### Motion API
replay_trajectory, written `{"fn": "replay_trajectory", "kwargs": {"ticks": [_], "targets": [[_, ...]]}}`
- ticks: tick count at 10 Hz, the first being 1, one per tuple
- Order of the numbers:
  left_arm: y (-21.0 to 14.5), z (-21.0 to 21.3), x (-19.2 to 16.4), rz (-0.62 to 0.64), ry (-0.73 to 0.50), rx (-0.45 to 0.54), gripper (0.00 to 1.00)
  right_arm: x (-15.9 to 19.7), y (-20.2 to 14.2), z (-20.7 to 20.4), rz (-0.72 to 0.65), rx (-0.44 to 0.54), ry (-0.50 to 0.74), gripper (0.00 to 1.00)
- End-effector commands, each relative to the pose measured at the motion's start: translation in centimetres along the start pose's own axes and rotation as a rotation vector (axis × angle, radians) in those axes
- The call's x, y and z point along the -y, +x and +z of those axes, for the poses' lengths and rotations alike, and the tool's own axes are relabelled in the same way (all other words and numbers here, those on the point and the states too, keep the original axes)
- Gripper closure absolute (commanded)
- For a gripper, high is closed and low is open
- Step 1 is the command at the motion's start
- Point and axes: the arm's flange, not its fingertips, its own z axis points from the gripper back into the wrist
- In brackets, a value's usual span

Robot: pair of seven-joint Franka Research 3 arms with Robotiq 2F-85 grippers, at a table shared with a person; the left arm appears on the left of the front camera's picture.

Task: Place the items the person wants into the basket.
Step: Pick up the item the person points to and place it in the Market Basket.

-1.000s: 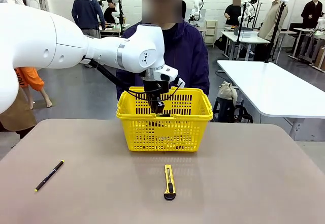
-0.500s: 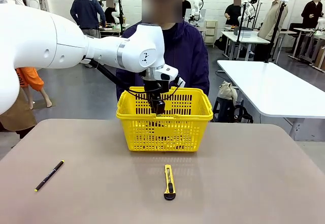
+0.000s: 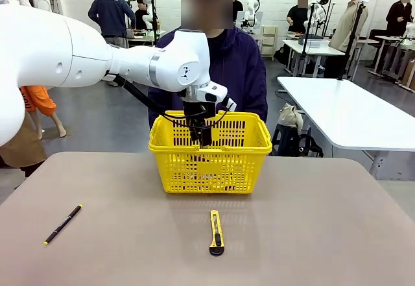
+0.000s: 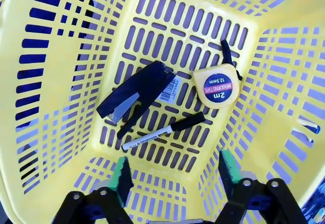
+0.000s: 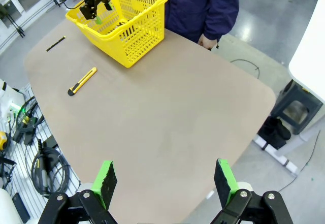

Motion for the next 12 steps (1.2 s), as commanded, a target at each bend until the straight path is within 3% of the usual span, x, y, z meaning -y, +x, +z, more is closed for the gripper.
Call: {"fn": "replay_trajectory", "kwargs": {"ticks": [1, 3, 6, 9, 12], "targets": [[0.7, 0.5, -0.6, 0.011, 0.026, -0.016, 0.0, 0.2, -0.1, -0.2, 0.011, 0.03, 0.008, 0.0], [0.5, 1.2, -0.7, 0.029, 0.036, -0.012, 0.0, 0.2, -0.1, -0.2, 0.011, 0.03, 0.008, 0.0], [-2.9, 6.8, 0.5, 0.111, 0.044, 0.048, 0.0, 0.2, -0.1, -0.2, 0.011, 0.03, 0.008, 0.0], [-11.5, 14.7, 3.8, 0.211, 0.118, 0.123, 0.0, 0.2, -0.1, -0.2, 0.011, 0.03, 0.008, 0.0], [-18.9, 18.2, 7.1, 0.314, 0.153, 0.221, 0.0, 0.2, -0.1, -0.2, 0.011, 0.03, 0.008, 0.0]]}}
